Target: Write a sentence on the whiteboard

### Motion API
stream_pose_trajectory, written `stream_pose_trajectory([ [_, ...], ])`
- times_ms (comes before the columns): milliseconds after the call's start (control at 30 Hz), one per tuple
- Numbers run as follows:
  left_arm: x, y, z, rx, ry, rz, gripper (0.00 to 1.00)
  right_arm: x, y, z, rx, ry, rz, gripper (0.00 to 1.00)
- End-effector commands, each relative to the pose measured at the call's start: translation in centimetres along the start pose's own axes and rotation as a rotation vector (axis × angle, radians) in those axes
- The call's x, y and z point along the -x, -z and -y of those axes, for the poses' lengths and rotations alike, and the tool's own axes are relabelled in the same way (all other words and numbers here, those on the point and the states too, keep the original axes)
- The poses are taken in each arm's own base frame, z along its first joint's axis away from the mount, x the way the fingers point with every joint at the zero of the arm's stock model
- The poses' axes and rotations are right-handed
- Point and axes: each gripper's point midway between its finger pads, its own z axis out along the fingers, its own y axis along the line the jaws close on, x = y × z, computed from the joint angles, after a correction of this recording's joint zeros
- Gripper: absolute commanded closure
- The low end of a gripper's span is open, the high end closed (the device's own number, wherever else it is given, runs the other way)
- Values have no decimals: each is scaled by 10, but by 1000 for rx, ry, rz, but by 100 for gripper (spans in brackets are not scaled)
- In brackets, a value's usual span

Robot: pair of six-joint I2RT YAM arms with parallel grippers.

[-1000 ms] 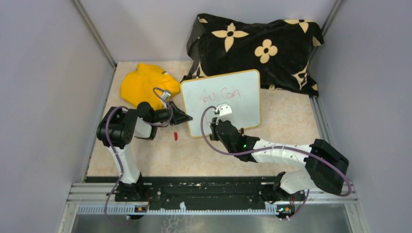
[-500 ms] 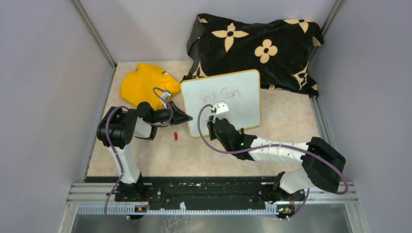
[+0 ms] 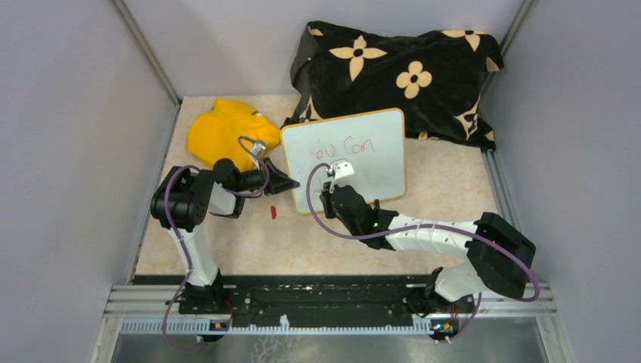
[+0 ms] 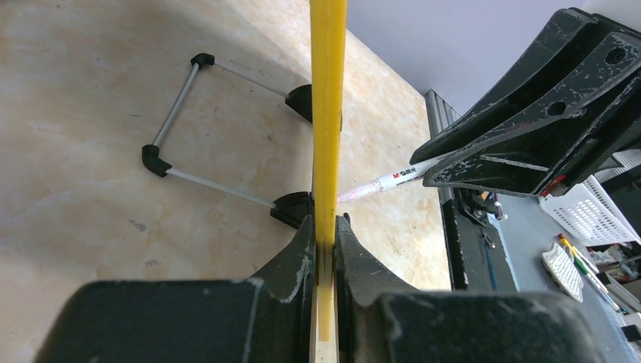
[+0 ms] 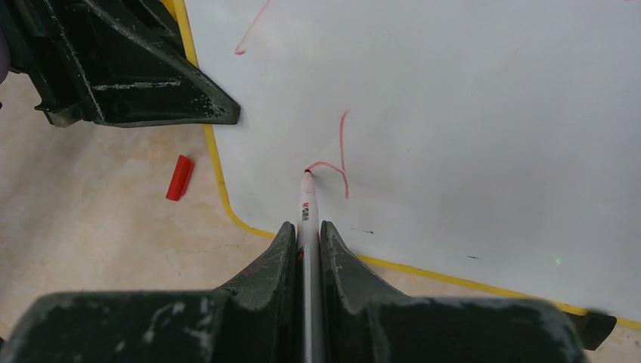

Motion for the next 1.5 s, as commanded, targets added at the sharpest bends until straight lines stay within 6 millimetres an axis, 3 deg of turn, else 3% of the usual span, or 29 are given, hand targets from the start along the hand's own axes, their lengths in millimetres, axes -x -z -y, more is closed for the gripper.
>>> stream_pose_trajectory([
  [0, -2, -4, 5, -28, -5, -26, 100, -3, 4, 15, -50, 1, -3, 100],
  [367, -3, -4, 5, -27, -3, -26, 100, -2, 7, 23, -81, 15, 1, 100],
  [767, -3, -4, 4, -27, -3, -27, 100, 14, 11, 34, -117, 6, 42, 100],
  [967, -3, -4, 5, -28, -4, -28, 100, 20, 16, 27, -69, -9, 57, 100],
  [1133, -2, -4, 5, -27, -9, -25, 100, 37, 33, 15, 45, -37, 135, 100],
  [1267, -2, -4, 5, -29, -9, -26, 100, 46, 41, 21, 34, -40, 164, 100],
  [1467, -1, -4, 6, -29, -10, -25, 100, 43, 37, 24, 6, -34, 155, 100],
])
